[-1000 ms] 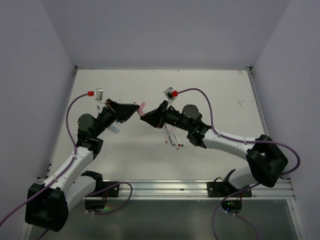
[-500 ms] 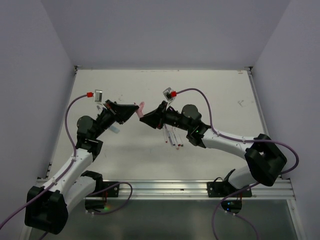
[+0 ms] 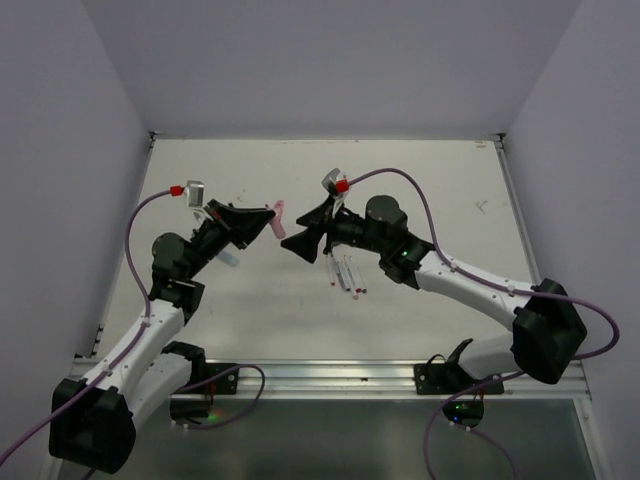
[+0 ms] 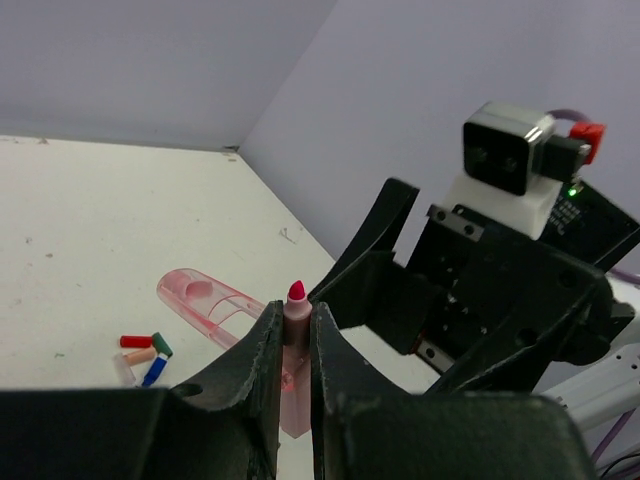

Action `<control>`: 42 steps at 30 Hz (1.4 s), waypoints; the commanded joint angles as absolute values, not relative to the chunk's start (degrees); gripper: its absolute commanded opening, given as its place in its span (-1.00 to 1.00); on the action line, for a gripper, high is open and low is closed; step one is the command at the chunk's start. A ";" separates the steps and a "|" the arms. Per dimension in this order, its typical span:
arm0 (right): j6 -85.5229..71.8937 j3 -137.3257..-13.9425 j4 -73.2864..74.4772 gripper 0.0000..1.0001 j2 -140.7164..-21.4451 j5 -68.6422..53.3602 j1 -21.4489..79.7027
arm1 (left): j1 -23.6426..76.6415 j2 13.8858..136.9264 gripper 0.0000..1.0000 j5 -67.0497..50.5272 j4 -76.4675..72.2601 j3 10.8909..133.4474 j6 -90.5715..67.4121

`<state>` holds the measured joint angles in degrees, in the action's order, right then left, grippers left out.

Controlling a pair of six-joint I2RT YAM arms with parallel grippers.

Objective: Open the pen caps

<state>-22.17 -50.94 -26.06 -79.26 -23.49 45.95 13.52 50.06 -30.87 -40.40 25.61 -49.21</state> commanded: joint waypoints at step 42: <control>7.83 -76.73 -2.19 -0.26 -91.50 -45.53 44.47 | 13.36 50.18 -0.97 -28.30 -39.37 27.60 -46.49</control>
<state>10.24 -76.62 0.73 -93.73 -43.09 44.80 13.52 49.34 -29.65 -37.76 26.17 -48.77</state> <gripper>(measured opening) 0.380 0.150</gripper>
